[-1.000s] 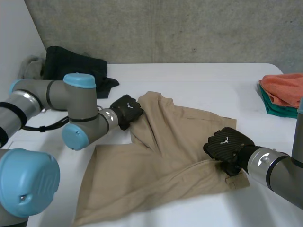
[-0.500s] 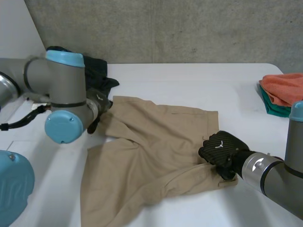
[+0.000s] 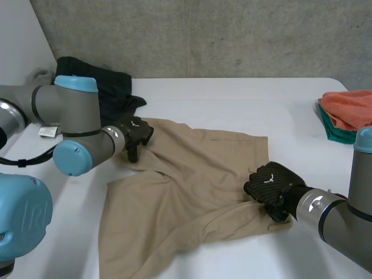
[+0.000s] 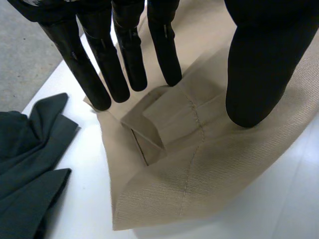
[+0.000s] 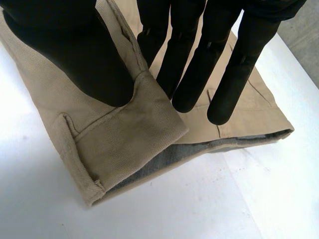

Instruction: Fold the laundry.

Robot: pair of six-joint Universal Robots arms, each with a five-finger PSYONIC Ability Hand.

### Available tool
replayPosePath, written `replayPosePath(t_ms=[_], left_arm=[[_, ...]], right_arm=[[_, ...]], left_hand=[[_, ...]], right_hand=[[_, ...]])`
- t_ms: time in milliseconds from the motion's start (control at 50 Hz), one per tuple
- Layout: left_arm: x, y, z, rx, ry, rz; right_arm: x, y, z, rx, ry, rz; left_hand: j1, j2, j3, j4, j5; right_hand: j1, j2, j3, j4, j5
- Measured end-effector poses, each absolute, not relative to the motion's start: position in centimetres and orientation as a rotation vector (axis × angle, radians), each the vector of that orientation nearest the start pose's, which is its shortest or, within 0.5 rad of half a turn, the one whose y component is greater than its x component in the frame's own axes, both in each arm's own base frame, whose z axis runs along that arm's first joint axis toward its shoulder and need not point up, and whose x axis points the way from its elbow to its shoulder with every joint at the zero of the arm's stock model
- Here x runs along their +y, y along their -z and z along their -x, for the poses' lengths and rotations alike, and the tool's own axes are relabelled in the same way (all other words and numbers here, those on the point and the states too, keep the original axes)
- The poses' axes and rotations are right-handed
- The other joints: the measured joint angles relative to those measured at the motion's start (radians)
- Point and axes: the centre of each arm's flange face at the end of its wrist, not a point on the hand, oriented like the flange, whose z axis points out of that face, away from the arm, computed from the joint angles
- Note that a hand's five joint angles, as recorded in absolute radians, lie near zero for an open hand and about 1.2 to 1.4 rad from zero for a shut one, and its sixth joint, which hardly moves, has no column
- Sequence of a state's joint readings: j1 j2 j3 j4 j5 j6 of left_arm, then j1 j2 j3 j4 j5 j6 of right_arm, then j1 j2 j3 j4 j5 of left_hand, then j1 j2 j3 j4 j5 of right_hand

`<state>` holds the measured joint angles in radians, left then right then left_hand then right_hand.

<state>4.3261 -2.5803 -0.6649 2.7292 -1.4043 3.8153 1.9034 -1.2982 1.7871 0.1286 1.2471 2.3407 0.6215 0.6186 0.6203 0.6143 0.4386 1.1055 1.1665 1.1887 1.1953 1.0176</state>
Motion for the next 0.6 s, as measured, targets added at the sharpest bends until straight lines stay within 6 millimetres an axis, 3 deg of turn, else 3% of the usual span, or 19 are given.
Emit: replayPosePath(t_ms=[140, 220, 320, 600], left_arm=[[-36.8, -13.1, 30.7, 2.249, 1.575, -1.502], [-36.9, -12.9, 30.7, 2.23, 1.575, -1.511], [-36.8, -13.5, 30.7, 2.197, 1.572, -1.507], [-34.9, -19.5, 29.0, 2.019, 1.568, -1.469]], right_arm=[[-20.9, -16.5, -24.1, 2.157, 1.451, 1.639], [-20.9, -16.4, -24.1, 2.159, 1.449, 1.64], [-20.9, -16.4, -24.1, 2.16, 1.45, 1.64], [-20.8, -16.7, -24.3, 2.148, 1.465, 1.645]], left_hand=[[0.034, 0.027, 0.025, 0.03, 0.031], [0.479, 0.469, 0.448, 0.462, 0.451], [0.534, 0.572, 0.567, 0.581, 0.54], [0.534, 0.575, 0.568, 0.581, 0.54]], right_hand=[[0.0, 0.0, 0.0, 0.0, 0.0], [0.0, 0.0, 0.0, 0.0, 0.0], [0.0, 0.0, 0.0, 0.0, 0.0], [0.0, 0.0, 0.0, 0.0, 0.0]])
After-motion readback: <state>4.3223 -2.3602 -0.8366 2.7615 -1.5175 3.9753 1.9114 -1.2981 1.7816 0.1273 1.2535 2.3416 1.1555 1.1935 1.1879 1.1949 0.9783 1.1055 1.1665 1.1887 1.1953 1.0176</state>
